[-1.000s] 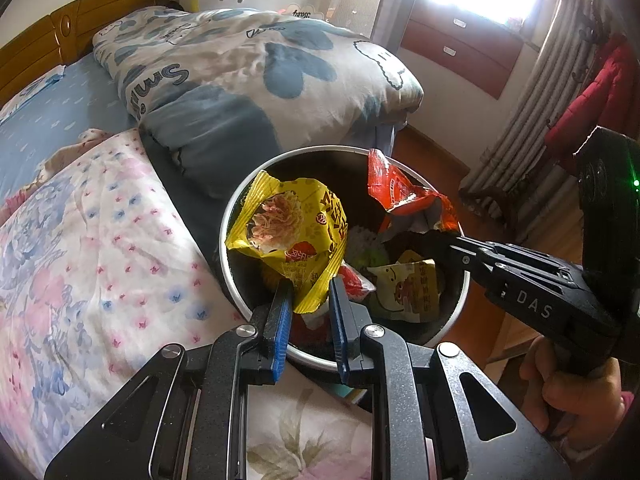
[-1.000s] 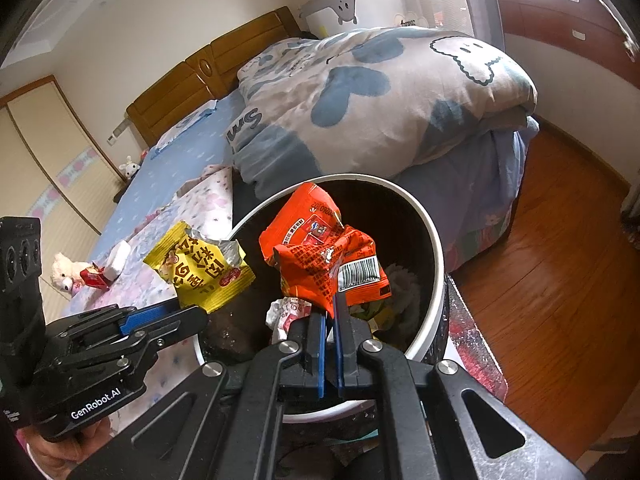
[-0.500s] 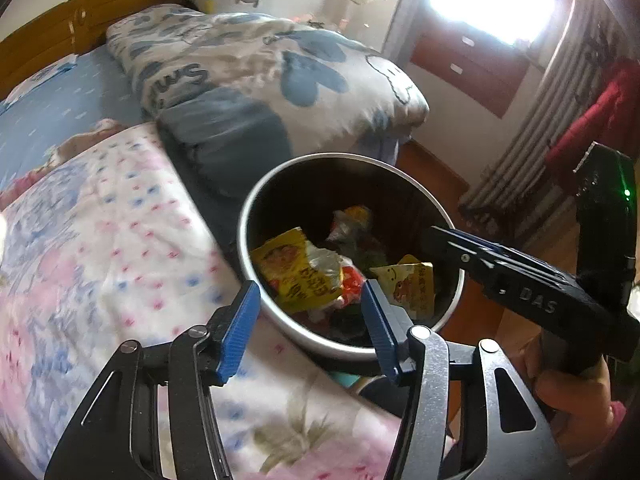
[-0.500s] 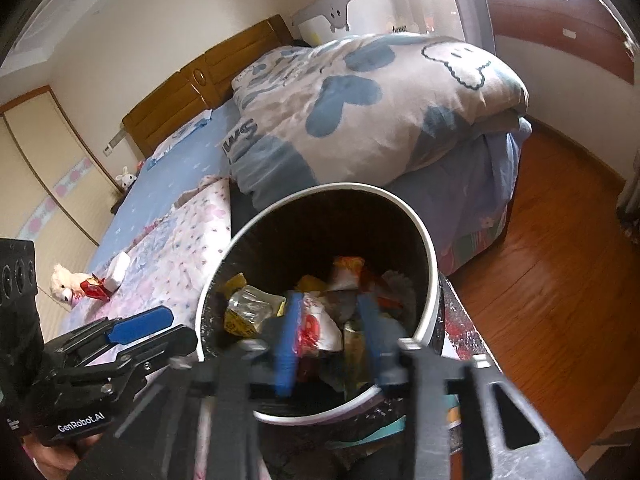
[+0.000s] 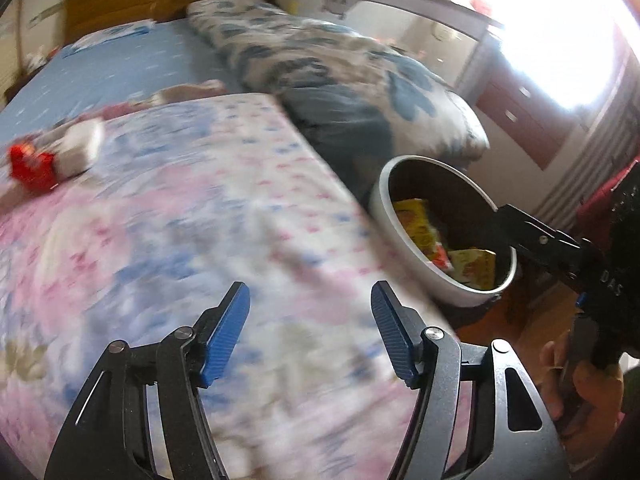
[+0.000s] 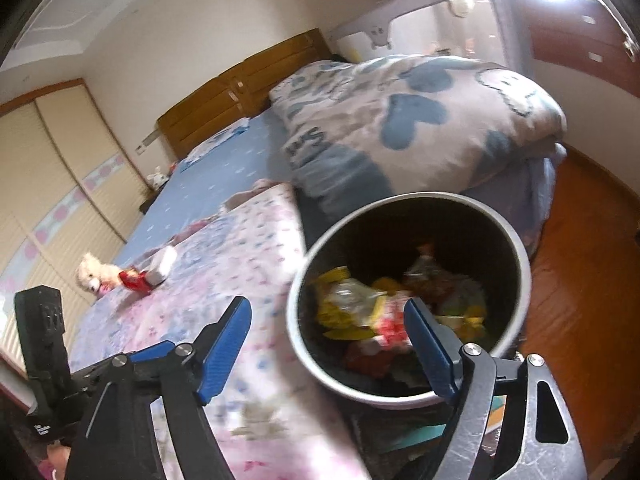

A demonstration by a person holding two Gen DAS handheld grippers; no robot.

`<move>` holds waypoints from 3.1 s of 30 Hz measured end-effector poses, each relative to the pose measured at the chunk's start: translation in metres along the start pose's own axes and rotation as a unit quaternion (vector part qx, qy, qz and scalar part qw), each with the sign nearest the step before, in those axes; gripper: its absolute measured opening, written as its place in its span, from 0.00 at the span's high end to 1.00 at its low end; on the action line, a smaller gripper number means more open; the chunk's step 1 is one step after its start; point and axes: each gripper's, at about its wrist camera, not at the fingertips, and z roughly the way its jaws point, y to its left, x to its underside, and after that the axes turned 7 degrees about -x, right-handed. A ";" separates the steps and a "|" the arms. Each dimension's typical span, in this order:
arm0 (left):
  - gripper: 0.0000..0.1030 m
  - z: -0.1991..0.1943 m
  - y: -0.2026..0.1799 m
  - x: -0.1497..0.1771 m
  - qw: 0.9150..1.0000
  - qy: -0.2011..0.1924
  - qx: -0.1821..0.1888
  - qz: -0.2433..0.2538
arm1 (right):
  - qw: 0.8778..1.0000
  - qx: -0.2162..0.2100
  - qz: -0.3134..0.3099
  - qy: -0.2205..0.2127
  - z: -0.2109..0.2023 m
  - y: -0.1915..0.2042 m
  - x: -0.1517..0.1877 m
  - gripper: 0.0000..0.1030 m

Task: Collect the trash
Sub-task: 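Move both open tools back toward the red box and white foam block, then grasp the red snack box with the left tool while the right tool grasps the white foam block, then lift the red box and foam block and carry them toward the trash bin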

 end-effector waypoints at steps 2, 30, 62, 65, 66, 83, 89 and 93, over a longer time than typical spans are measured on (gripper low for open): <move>0.38 -0.005 0.018 0.002 1.000 -0.003 -0.011 -0.017 | 1.000 -0.014 -0.007 0.008 0.007 0.015 0.004 0.21; 0.38 -0.021 0.216 -0.004 0.978 -0.013 -0.111 -0.176 | 0.986 -0.113 -0.071 0.101 0.151 0.157 0.022 0.19; 1.00 0.006 0.307 -0.013 0.963 -0.015 -0.073 -0.259 | 0.980 -0.144 -0.077 0.118 0.256 0.225 -0.004 0.25; 1.00 -0.008 0.309 0.005 0.961 -0.014 -0.073 -0.268 | 0.978 -0.143 -0.091 0.123 0.278 0.245 -0.002 0.26; 1.00 -0.012 0.310 0.010 0.960 -0.014 -0.071 -0.271 | 0.978 -0.140 -0.096 0.125 0.284 0.249 -0.001 0.26; 1.00 -0.047 0.285 0.029 0.969 -0.027 -0.054 -0.241 | 0.977 -0.127 -0.110 0.129 0.240 0.240 0.020 0.56; 0.46 -0.066 0.274 0.040 0.968 -0.036 -0.104 -0.224 | 0.978 -0.135 -0.104 0.123 0.195 0.220 0.033 0.56; 0.25 -0.065 0.289 0.027 0.959 -0.047 -0.130 -0.248 | 0.979 -0.136 -0.098 0.120 0.176 0.211 0.041 0.56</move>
